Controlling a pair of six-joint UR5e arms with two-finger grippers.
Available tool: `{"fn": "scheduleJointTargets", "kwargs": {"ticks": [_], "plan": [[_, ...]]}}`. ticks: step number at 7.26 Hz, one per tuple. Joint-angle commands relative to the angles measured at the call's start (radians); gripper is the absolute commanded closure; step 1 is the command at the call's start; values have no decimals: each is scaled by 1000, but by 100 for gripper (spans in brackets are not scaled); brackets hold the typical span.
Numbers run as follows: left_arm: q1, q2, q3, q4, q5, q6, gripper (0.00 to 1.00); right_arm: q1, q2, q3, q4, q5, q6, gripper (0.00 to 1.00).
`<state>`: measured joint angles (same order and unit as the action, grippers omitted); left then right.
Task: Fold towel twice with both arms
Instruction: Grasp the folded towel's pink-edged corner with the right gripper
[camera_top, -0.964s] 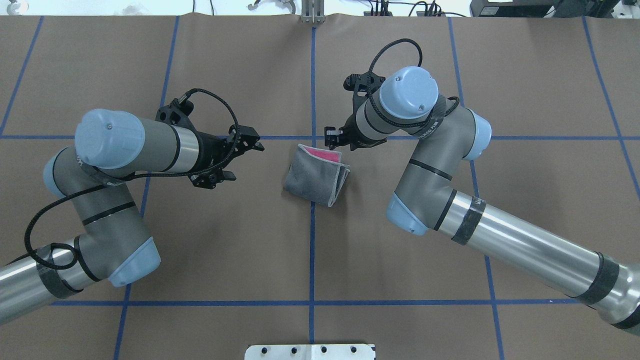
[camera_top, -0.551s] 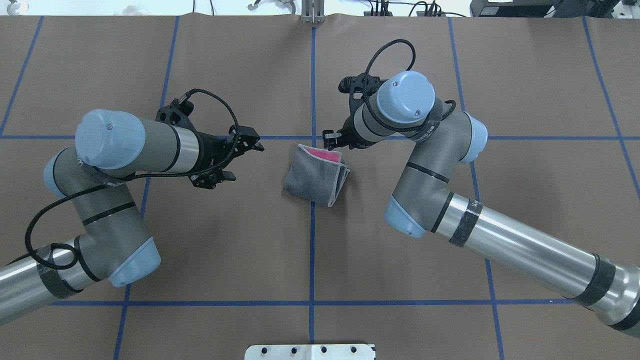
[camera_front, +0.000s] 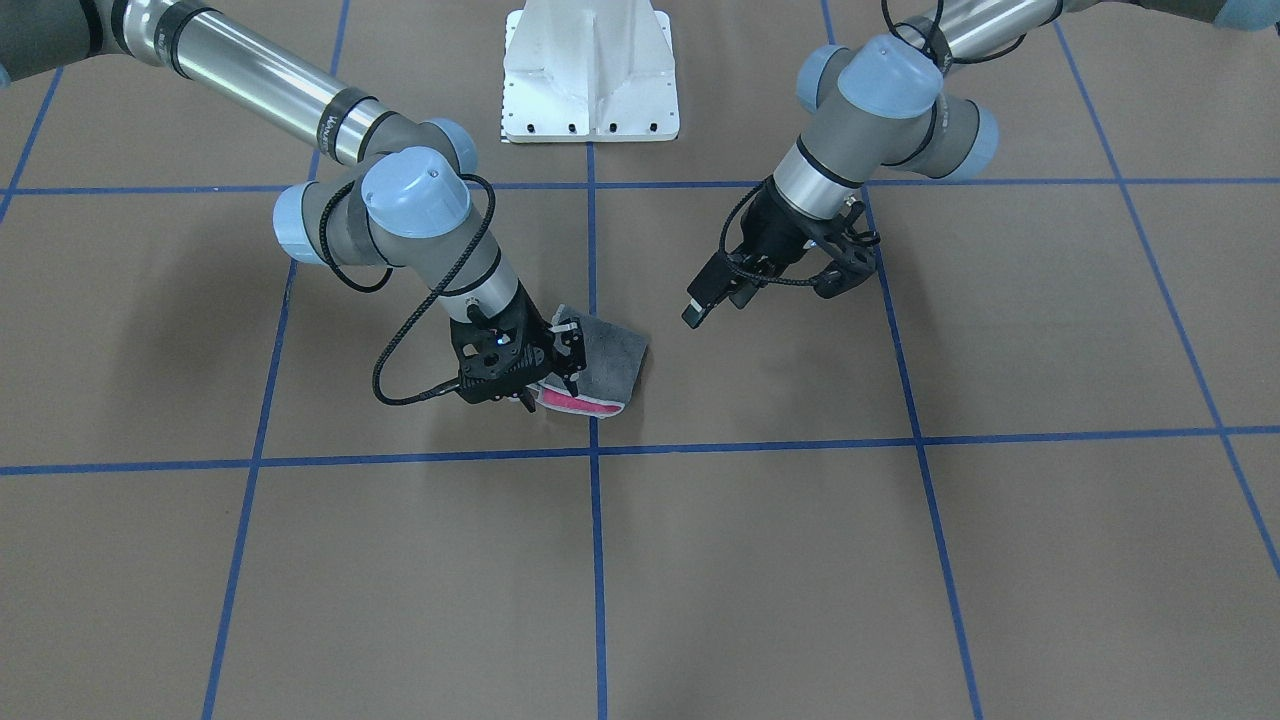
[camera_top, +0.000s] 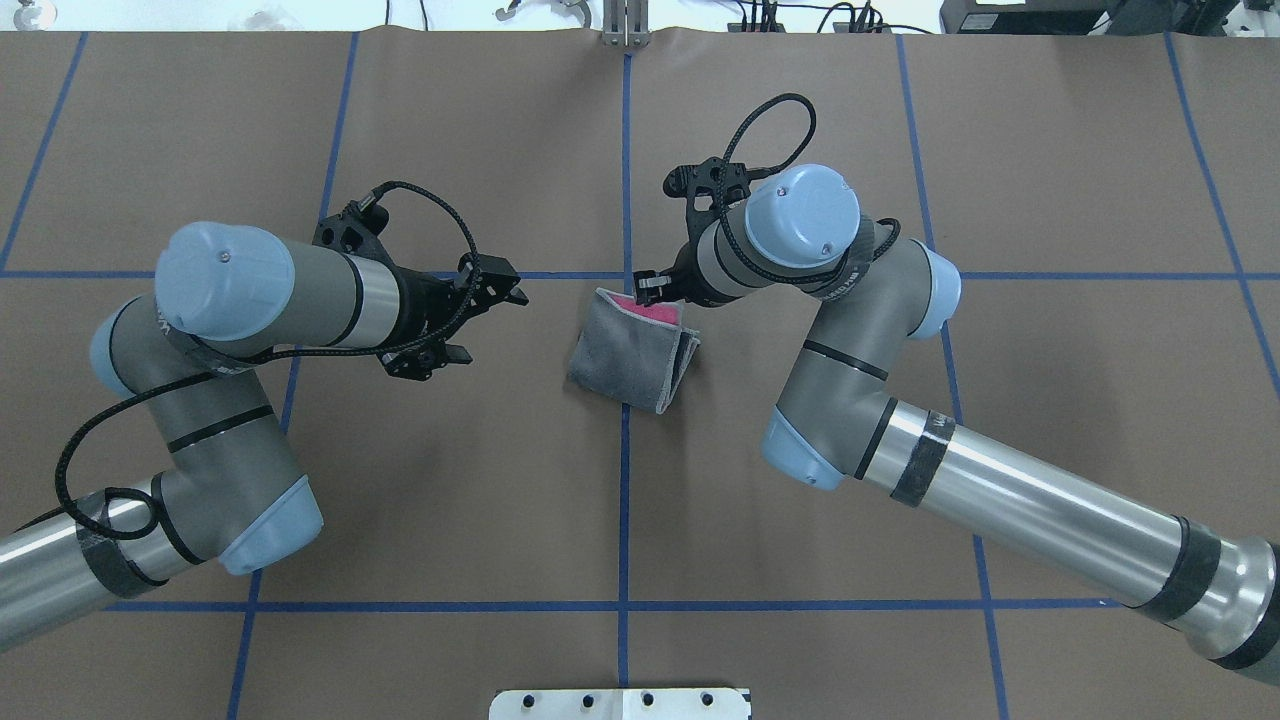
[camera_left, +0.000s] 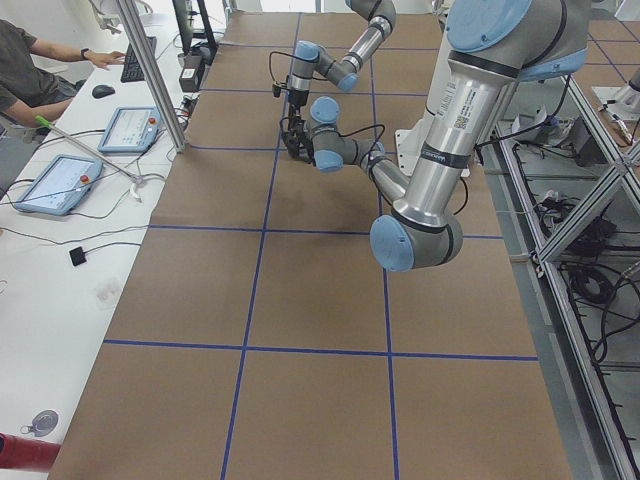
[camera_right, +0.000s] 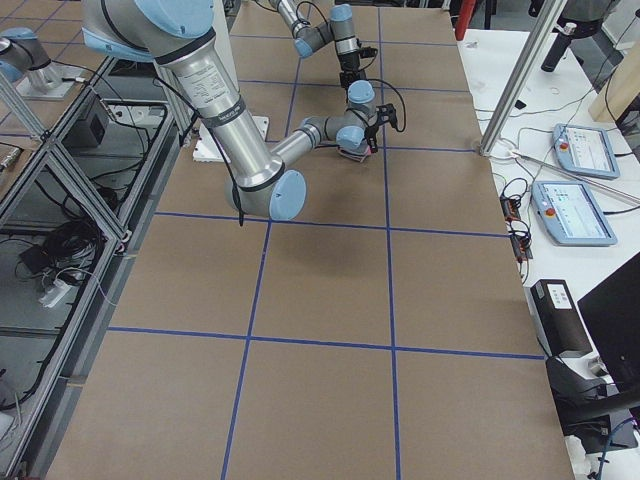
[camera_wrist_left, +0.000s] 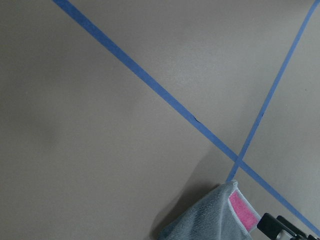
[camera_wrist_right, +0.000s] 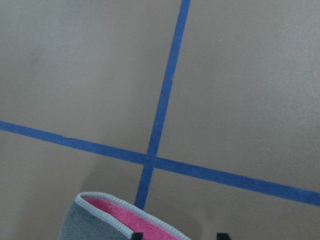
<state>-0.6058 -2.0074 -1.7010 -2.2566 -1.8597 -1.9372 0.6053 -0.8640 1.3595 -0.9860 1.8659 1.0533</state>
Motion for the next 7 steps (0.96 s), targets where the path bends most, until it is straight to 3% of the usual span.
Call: {"fn": "scheduleJointTargets", "kwargs": {"ticks": [1, 5, 6, 7], "plan": [[3, -1, 6, 0, 2, -2, 0, -9, 0, -5, -2, -5, -4, 42], [4, -1, 9, 0, 4, -2, 0, -9, 0, -29, -10, -36, -84, 42], [4, -1, 9, 0, 4, -2, 0, -9, 2, -39, -8, -48, -91, 45], [4, -1, 9, 0, 4, -2, 0, -9, 8, -39, -8, -48, -91, 59]]}}
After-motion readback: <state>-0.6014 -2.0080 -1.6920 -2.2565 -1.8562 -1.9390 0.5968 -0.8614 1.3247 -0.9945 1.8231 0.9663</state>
